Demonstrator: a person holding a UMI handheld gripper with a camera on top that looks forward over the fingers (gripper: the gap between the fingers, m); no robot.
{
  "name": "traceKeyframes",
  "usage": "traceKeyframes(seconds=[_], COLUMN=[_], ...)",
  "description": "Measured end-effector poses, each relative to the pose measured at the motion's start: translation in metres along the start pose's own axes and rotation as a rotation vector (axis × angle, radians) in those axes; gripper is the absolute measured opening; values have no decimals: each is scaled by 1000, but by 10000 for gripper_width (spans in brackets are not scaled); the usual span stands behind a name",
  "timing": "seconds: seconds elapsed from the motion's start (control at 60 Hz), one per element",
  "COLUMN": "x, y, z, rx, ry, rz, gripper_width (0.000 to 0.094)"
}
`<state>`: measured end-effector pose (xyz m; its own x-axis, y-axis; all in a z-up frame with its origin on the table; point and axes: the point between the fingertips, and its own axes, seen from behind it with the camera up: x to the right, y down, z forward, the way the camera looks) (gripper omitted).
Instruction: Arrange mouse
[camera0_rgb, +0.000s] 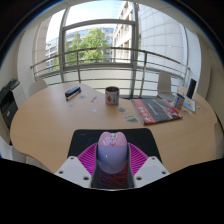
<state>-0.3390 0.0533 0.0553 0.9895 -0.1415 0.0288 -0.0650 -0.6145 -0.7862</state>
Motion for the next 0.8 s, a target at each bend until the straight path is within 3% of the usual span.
traceKeyframes(seconds=[0.083,0.233,0.367,0.8], x=[12,12,18,17], y=[32,57,40,12], z=[27,41,23,-137], rx=[-45,-118,-77,56], ry=[-27,-81,-64,25], rz=[23,10,-4,-17], gripper_width=[420,569,854,843])
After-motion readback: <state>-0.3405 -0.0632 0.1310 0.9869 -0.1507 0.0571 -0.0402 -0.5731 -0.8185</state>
